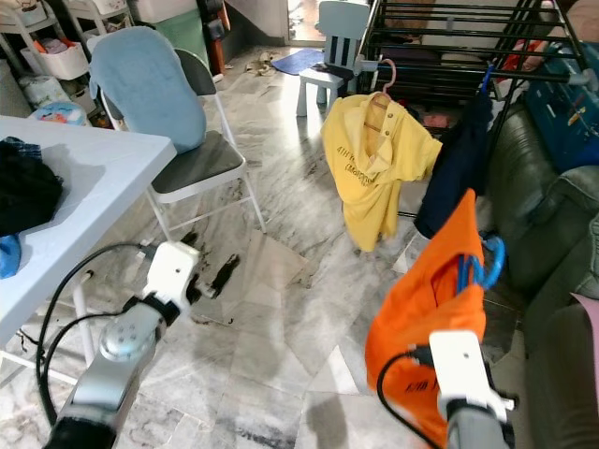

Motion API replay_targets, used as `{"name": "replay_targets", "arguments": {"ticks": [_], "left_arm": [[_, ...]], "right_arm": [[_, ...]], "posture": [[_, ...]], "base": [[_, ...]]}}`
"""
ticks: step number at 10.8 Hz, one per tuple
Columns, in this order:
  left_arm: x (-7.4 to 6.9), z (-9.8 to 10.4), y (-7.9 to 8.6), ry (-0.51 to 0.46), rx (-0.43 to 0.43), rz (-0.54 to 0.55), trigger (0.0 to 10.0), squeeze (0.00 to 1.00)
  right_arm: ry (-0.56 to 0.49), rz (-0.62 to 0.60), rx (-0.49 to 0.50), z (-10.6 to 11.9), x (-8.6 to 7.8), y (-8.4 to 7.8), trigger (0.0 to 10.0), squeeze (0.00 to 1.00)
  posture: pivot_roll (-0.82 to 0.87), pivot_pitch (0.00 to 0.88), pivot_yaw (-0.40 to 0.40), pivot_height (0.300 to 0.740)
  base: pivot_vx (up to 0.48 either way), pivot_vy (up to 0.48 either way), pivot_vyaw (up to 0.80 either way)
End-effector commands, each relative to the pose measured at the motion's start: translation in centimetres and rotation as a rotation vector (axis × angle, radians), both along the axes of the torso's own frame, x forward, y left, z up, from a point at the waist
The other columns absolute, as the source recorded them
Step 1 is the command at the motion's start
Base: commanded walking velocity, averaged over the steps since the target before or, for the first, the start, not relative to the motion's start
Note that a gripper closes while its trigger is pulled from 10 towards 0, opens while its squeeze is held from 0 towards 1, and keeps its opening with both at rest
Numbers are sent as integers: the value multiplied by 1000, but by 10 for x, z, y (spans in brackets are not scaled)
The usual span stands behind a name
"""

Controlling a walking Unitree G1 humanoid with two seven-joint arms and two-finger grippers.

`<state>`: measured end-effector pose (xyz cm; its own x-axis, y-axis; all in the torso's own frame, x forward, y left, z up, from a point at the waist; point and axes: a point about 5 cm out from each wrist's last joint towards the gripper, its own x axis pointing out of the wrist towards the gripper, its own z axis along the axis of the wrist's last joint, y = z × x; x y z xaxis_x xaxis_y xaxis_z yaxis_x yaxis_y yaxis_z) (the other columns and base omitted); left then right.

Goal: Hang hanger

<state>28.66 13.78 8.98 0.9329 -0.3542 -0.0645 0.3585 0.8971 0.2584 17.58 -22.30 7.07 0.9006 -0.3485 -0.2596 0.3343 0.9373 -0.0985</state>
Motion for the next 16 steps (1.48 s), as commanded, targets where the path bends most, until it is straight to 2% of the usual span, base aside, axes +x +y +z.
{"name": "replay_targets", "arguments": {"ticks": [1, 2, 3, 4, 6, 7, 8, 10, 11, 12, 13, 14, 16], "left_arm": [[-3, -1, 11, 2, 40, 47, 10000, 0], [-5, -6, 21, 18, 75, 102, 10000, 0], [-1, -12, 22, 45, 92, 132, 10000, 0], [4, -11, 14, 50, 77, 133, 10000, 0], [12, -10, 1, 51, 41, 143, 10000, 0], [14, -13, -3, 59, 30, 149, 10000, 0], [15, -18, -8, 71, 20, 144, 10000, 0], [17, -21, -12, 83, 14, 132, 10000, 0], [15, -23, -20, 96, -12, 64, 10000, 0], [15, -22, -19, 88, -16, 71, 10000, 0], [17, -22, -18, 89, -44, 83, 10000, 0], [21, -20, -19, 91, -63, 79, 10000, 0], [22, -17, -29, 90, -90, -1, 10000, 0]], "right_arm": [[-54, 18, 4, 11, 1, 4, 10000, 0], [-46, 39, 20, 8, -2, 6, 10000, 0], [-55, 99, 66, 6, 1, 12, 10000, 0], [-56, 159, 75, 7, 6, 18, 10000, 0], [-64, 152, 86, 3, 11, 16, 10000, 0], [-53, 125, 130, -7, 11, 15, 10000, 0], [0, 148, 123, -21, 12, 20, 10000, 0], [20, 191, 139, -23, 14, 26, 10000, 0], [9, 178, 129, -22, 14, 21, 10000, 0], [-22, 160, 98, -16, 17, 17, 10000, 0], [-57, 89, 74, -8, 14, 5, 10000, 0], [-61, 99, 51, -4, 12, 5, 10000, 0], [-66, 82, 8, 2, 5, 0, 10000, 0]], "posture": [[-18, 0, 36, 740], [-9, 0, 24, 740], [0, 0, 18, 740], [3, 0, 17, 740], [9, 0, 18, 740], [22, 0, 5, 740], [29, 0, -7, 740], [44, 0, -54, 740], [30, 0, -34, 740], [-3, 0, -2, 740], [-21, 0, 26, 740], [-43, 0, 47, 740], [-77, 0, 57, 740]], "base": [[0, 0, 0], [0, 0, 0], [0, 0, 0], [0, 0, 0], [0, 0, 0], [0, 0, 0], [0, 0, 0], [0, 0, 0], [0, 0, 0], [0, 0, 0], [0, 0, 0], [0, 0, 0], [0, 0, 0]]}}
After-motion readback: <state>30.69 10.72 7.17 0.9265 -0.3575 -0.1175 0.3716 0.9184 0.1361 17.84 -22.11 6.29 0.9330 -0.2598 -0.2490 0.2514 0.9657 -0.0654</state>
